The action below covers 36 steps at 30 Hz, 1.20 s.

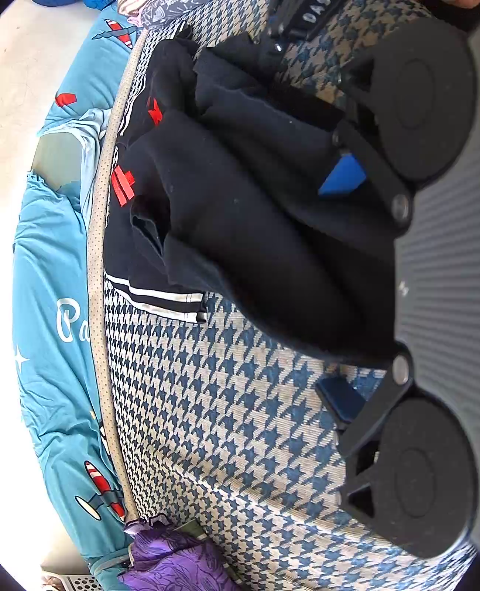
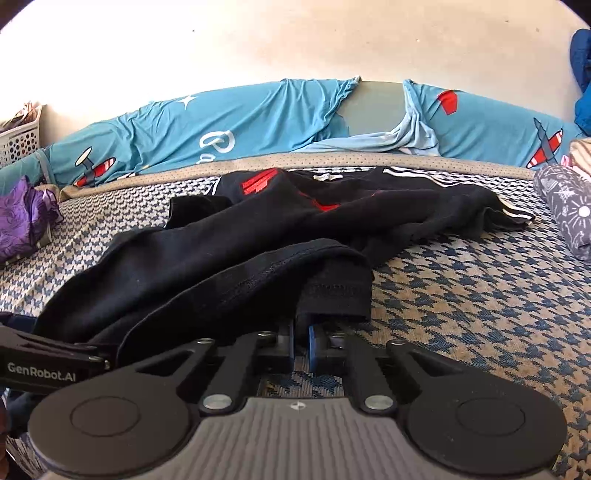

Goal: Fold clothes

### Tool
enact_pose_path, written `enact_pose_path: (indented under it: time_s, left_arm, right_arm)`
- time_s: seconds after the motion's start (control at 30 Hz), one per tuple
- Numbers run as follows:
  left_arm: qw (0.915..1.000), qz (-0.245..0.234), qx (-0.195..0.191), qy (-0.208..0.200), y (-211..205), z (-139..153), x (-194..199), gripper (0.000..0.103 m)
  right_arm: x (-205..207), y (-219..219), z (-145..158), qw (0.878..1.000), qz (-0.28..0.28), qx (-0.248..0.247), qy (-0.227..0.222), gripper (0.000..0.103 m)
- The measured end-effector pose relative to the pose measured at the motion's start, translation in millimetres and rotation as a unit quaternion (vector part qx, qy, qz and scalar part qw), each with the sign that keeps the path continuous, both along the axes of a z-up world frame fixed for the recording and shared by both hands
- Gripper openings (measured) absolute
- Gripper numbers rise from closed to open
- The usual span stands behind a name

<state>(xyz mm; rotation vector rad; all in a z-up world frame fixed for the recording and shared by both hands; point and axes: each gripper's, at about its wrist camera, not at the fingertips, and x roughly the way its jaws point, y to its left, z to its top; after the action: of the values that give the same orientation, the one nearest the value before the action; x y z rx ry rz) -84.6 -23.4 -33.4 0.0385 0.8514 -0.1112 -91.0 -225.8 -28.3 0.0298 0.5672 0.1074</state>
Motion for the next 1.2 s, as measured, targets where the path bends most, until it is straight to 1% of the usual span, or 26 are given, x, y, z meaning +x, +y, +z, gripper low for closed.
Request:
enact_pose_path:
  time_s: [0.13,0.27,0.33,0.47,0.63,0.83,0.9,0.97,1.07,1.1,1.2]
  left_arm:
    - [1.0,0.003,0.001,0.0,0,0,0,0.103]
    - [1.0,0.007,0.002,0.0,0,0,0,0.103]
    - [1.0,0.009,0.002,0.001,1,0,-1,0.103]
    - [0.9999,0.014,0.003,0.002,3,0,-2,0.103]
    - [0.9997,0.023,0.007,0.004,8,0,-3,0.103]
    - [0.9995,0.03,0.009,0.004,10,0,-3,0.103]
    - [0.9994,0.031,0.01,0.005,11,0,-3,0.103]
    - [0.9994,0.034,0.008,0.007,12,1,-2,0.103]
    - [0.9991,0.039,0.007,0.01,14,2,-2,0.103]
    - [0.999,0.042,0.006,0.012,15,2,-3,0.103]
    - [0.9986,0.051,0.001,0.017,19,3,-3,0.103]
  right_arm:
    - [-10,-5,14,1.0,-0.008,0.001,-0.02,0.008]
    - [-24,-8,29,0.998,-0.028,-0.033,-0.053,0.007]
    - [-29,-16,35,0.996,-0.047,-0.039,-0.063,0.007]
    - [-38,-41,43,0.993,-0.099,-0.025,-0.066,0.007]
    - [-40,-68,40,0.989,-0.142,0.009,-0.043,0.007]
    - [-43,-75,40,0.986,-0.158,0.003,-0.043,0.007]
    - [-49,-77,45,0.984,-0.17,0.007,-0.052,0.007]
    - [-60,-78,53,0.984,-0.163,0.018,-0.068,0.007]
    - [-81,-72,64,0.981,-0.165,-0.015,-0.101,0.007]
    - [-88,-72,66,0.979,-0.17,-0.026,-0.107,0.004]
    - [-97,-77,67,0.979,-0.174,-0.033,-0.097,0.004]
